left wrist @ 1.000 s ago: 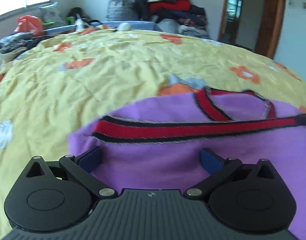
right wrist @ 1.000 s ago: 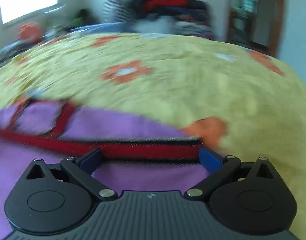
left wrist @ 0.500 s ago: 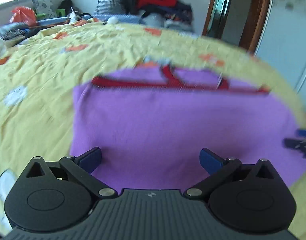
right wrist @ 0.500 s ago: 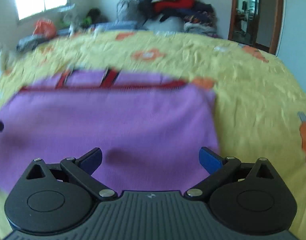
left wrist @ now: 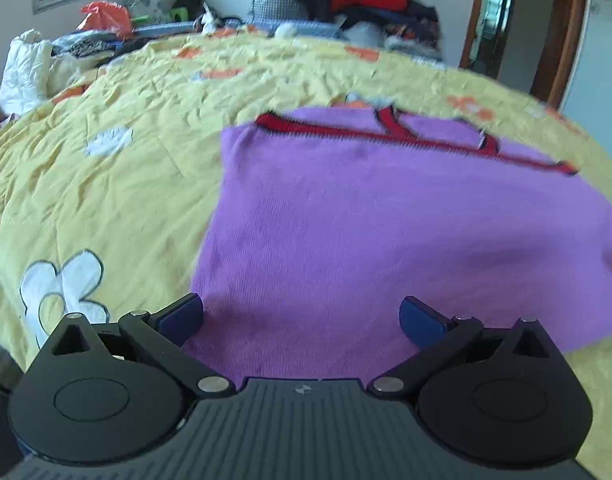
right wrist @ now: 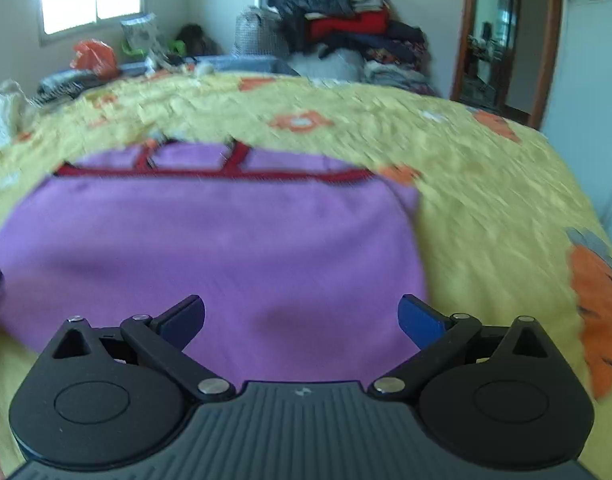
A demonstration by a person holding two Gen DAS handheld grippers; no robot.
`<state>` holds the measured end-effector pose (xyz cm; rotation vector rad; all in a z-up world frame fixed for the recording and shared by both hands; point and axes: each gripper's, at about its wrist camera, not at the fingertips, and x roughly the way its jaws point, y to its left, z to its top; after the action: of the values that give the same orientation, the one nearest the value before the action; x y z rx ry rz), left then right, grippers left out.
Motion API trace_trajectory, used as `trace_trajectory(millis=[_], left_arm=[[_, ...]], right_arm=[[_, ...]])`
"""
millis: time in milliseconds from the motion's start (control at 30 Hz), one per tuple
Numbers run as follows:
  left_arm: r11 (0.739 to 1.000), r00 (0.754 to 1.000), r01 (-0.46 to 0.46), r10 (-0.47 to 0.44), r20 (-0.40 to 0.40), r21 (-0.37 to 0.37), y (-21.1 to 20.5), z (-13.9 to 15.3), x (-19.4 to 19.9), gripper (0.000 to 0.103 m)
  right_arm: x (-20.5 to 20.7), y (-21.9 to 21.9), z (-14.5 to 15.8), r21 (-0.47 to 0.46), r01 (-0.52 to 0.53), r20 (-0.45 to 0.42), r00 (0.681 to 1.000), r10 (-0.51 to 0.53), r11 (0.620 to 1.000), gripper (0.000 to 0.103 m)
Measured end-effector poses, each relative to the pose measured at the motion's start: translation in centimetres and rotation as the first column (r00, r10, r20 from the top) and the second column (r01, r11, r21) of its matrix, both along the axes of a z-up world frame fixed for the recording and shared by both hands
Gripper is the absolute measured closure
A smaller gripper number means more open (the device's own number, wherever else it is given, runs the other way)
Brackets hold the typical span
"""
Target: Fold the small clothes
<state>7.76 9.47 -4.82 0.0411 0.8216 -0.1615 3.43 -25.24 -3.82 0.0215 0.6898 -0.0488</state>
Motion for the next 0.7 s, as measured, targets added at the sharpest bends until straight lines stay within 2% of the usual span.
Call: trace_trajectory(millis=[33,167,233,267,467,533,600,700], left_arm=[[1.0,1.0,-0.008,0.008,0.004,0.013,-0.1,-0.4,0.0,0.0],[1.0,1.0,-0.008,0.008,0.021,0.011,0.2,-0.7,-0.4,0.0],[1.0,1.0,-0.006,0.006,0.018,0.009,0.3,-0.6,-0.5,0.0],[1.0,1.0,-0.002,0.002,0.019,0.011,0.3,-0.7,-0.5,0.0],[1.0,1.0,0.002,-0.002,0.009,0.008,0.4,-0.5,-0.4,0.0],[0.999,1.0,0.008,-0.008,0.0,-0.036,1.0,0.1,-0.1,0.0],[0.995,1.0,-0.002,0.004,0.017,-0.103,2.6,0.9,0.5,0.0],[0.992,1.0,0.01,-0.007,0.029,-0.129,4.7,1.6,3.0,0.0]], right_arm=[[0.9,0.4,-0.1,-0.004,-0.01,0.002,1.0,0.01,1.0,0.0],[3.5,1.6,-2.6,-0.1,-0.015,-0.085,0.996,0.006,0.995,0.0],[2.4,-0.1,-3.4,-0.007,-0.001,-0.063,0.998,0.001,1.0,0.0],[1.8,-0.7,-3.4,0.005,0.002,-0.063,0.998,-0.002,1.0,0.0],[-2.1,-1.9,-3.1,-0.005,-0.012,-0.069,0.998,0.011,1.0,0.0],[-2.8,-1.5,-2.6,-0.028,-0.002,-0.078,0.997,0.0,1.0,0.0],[-3.6,-0.5,-1.8,-0.047,0.018,-0.035,0.999,-0.02,0.999,0.0],[-5.7,2.2,-1.0,-0.097,-0.021,0.114,0.993,0.032,0.995,0.0]])
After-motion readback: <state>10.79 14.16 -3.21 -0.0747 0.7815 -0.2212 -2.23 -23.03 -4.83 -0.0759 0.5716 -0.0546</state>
